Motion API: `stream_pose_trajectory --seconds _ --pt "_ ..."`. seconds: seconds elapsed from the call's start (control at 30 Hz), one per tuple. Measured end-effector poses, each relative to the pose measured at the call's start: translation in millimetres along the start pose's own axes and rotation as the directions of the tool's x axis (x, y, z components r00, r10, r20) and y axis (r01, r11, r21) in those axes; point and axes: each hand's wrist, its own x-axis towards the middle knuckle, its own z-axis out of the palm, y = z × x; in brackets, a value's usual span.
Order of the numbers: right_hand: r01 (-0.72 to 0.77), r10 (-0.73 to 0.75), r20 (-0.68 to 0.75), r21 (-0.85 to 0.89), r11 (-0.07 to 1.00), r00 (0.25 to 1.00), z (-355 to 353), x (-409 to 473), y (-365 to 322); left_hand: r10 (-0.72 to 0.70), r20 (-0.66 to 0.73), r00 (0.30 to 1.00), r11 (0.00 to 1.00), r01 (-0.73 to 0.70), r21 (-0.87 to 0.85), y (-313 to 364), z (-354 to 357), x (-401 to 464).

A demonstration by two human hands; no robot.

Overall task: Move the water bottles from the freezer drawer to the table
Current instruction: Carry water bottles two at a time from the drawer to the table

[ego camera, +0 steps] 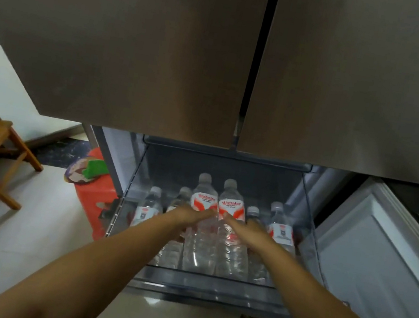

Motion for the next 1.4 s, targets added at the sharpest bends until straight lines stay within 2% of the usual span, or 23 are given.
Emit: stream_pose_trajectory --seconds 0.13,0.2,0.3,0.37,0.47,0.53,0.67,0.77,0.87,0.97,1.13,1.23,1.4 --pt "-0.018 0.026 -0.047 0.167 0.986 0.999 1 7 -4 -0.003 0.01 1.0 0.997 0.004 -0.077 5 4 8" --pt "-0.005 0.009 -0.014 0.244 0.97 1.0 -2 21 8 -0.029 0.026 0.999 0.995 0.031 -0.09 7 5 8" --pt "-0.076 0.034 0.095 0.496 0.865 0.995 -12 30 13 -0.107 0.177 0.978 0.972 0.14 -0.19 25 -1 2" --pt "-0.102 0.025 0.138 0.586 0.804 0.99 -24 5 -2 -0.135 0.282 0.95 0.952 0.203 -0.228 37 -4 -1" --pt "-0.11 -0.023 0.191 0.658 0.745 0.981 -41 -10 -3 -0.111 0.327 0.939 0.963 0.182 -0.197 43 -6 -6" --pt "-0.095 -0.041 0.171 0.712 0.696 0.984 -49 -22 2 -0.09 0.361 0.928 0.963 0.174 -0.208 42 -2 -13" --pt "-0.097 -0.059 0.164 0.797 0.596 0.985 -51 -40 20 -0.055 0.406 0.912 0.931 0.194 -0.309 36 18 -43" --pt "-0.052 -0.137 0.162 0.807 0.588 0.977 -55 -69 41 0.05 0.423 0.905 0.913 0.13 -0.388 28 39 -70" --pt "0.072 -0.194 0.052 0.813 0.578 0.98 -59 -93 59 0.158 0.374 0.914 0.889 0.033 -0.457 21 60 -96" --pt "0.232 -0.193 -0.14 0.746 0.624 0.971 -60 -116 71 0.302 0.346 0.888 0.877 -0.117 -0.466 16 75 -111" --pt "0.481 -0.268 -0.418 0.572 0.665 0.868 -57 -154 97 0.533 0.27 0.802 0.834 -0.444 -0.328 8 103 -137" --pt "0.52 -0.23 -0.543 0.471 0.713 0.807 -54 -171 115 0.569 0.308 0.762 0.818 -0.486 -0.309 5 120 -138" --pt "0.55 -0.124 -0.692 0.438 0.711 0.711 -44 -201 150 0.583 0.396 0.709 0.799 -0.589 -0.12 -1 147 -137"
